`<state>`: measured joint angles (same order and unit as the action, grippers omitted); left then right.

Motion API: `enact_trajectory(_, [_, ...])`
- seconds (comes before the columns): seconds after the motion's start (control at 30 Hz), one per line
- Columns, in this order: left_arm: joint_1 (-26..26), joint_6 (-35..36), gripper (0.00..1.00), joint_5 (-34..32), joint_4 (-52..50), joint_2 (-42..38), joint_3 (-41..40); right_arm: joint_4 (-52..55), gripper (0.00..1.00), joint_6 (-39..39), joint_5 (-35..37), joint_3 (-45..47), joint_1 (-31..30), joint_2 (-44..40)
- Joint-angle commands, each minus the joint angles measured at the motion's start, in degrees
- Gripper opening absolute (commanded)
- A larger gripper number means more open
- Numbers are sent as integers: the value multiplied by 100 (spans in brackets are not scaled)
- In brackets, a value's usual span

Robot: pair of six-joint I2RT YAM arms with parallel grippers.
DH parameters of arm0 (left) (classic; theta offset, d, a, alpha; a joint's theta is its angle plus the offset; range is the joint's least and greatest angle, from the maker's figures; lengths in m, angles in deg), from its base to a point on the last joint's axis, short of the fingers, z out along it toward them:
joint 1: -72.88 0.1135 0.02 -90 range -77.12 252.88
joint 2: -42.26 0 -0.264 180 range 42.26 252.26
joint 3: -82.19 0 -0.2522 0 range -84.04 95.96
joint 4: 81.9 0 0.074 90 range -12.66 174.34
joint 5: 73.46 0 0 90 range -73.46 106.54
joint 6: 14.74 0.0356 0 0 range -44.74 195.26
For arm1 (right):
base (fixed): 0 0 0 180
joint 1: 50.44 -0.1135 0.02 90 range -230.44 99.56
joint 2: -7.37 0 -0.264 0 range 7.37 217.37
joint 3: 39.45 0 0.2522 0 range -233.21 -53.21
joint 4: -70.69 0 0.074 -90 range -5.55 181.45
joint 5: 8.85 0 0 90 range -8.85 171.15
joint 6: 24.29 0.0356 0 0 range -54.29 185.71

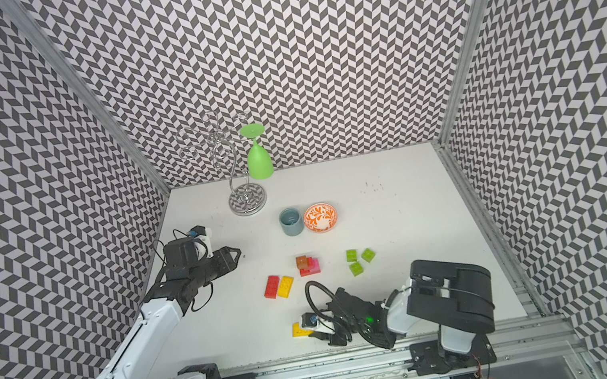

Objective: Assemble the letter s with lego
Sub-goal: Pick up the lego brick from the center of the board.

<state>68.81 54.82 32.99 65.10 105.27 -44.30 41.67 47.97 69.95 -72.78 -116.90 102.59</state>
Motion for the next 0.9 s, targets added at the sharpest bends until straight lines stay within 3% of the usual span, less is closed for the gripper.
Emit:
enact_trajectory(0.0, [39, 15, 54, 129, 148, -24, -38, 262, 19, -171, 94, -183, 28, -483])
enact_trajectory(0.07, [41, 15, 54, 296, 222, -34, -48, 824, 16, -286, 11, -325, 39, -996])
enact_trajectory(0.17, [43, -174, 55, 1071, 529, -48, -91, 1951, 15, -493, -140, -725, 193, -1796])
enact_trajectory(0.3, [-18, -1348, 57, 2515, 2085, -261, -616, 3378, 15, -832, -160, -1401, 681, -2554])
enact_trajectory(0.37, [-113, -1968, 60, 2853, 3011, -340, -956, 3895, 15, -1134, -136, -1701, 1010, -2777])
enact_trajectory(0.47, [-393, -2436, 66, 2974, 3896, -261, -1256, 4344, 14, -1664, -226, -2037, 1636, -2942])
enact_trajectory(0.63, [-1075, -2966, 75, 2938, 5309, 184, -1668, 4756, 12, -2191, -1055, -2494, 2665, -2743])
enact_trajectory(0.87, [-1434, -2787, 85, 2635, 6044, 500, -2122, 5323, 12, -2638, -1763, -2852, 3301, -1955])
